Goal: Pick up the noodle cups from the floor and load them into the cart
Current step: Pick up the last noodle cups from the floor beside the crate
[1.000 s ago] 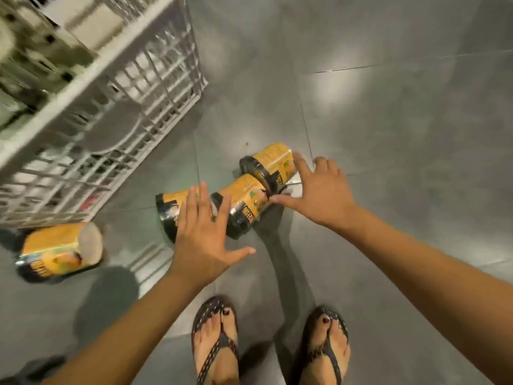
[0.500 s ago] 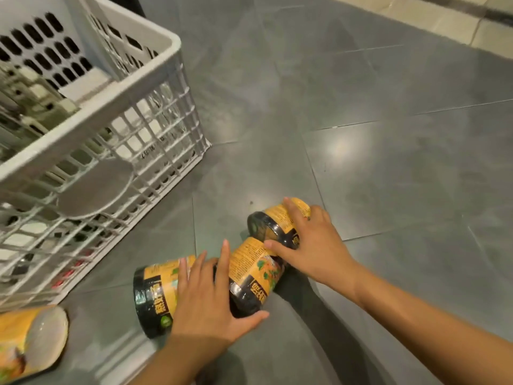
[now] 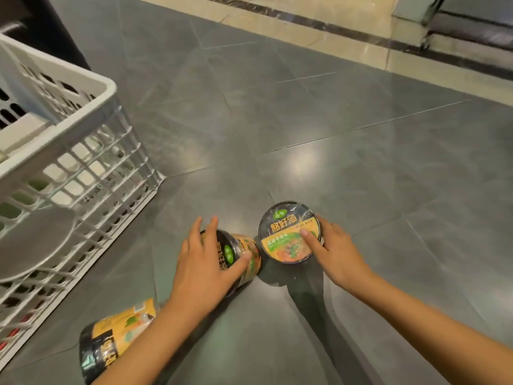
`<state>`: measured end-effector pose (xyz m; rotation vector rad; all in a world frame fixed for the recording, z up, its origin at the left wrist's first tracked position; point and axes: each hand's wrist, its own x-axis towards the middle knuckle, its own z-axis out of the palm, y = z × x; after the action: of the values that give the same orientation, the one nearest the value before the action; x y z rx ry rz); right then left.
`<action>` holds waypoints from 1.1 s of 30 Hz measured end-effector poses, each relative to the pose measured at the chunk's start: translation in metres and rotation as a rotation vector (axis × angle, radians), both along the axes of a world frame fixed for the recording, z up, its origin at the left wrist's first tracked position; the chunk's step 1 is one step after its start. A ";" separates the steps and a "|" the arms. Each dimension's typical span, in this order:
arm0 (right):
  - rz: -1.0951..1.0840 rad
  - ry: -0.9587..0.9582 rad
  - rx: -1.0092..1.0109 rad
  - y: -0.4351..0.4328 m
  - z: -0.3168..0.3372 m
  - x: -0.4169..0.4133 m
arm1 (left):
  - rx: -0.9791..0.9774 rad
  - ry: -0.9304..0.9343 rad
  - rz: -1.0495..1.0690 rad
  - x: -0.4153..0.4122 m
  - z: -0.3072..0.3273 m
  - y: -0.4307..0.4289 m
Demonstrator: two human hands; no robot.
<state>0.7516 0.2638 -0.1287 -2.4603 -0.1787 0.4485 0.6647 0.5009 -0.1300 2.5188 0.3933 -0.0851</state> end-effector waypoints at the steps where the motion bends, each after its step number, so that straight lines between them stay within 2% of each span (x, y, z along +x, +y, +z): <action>1: -0.028 -0.006 0.010 -0.003 -0.002 0.003 | 0.033 -0.001 -0.021 0.008 0.001 -0.006; 7: -0.098 0.070 0.008 -0.019 -0.003 0.008 | 0.230 0.132 -0.213 0.032 -0.001 -0.033; 10: -0.019 0.085 -0.223 -0.014 0.000 0.010 | 0.294 0.121 -0.222 0.025 -0.008 -0.035; 12: 0.044 0.054 -0.357 -0.007 0.003 0.015 | 0.293 0.123 -0.225 0.021 -0.012 -0.033; 17: 0.161 0.040 -0.437 0.008 0.009 0.029 | 0.207 0.135 -0.239 0.017 -0.016 -0.026; 21: 0.305 -0.009 -0.567 0.010 0.017 0.027 | 0.205 0.253 -0.300 0.019 -0.004 -0.023; 23: 0.295 0.020 -0.514 0.011 0.012 0.024 | 0.218 0.197 -0.278 0.014 -0.001 -0.023; 25: 0.219 0.006 -0.385 0.011 0.003 0.021 | 0.126 0.103 -0.195 0.004 -0.003 -0.022; 28: 0.094 -0.016 -0.177 0.012 -0.009 0.007 | 0.088 0.049 -0.112 -0.008 -0.005 -0.017; 33: 0.068 0.123 -0.133 -0.005 0.027 -0.041 | 0.091 0.077 0.042 -0.038 0.051 -0.020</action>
<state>0.7110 0.2592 -0.1018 -2.5519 -0.1873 0.6589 0.6271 0.4808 -0.0786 2.6015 0.4908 -0.1522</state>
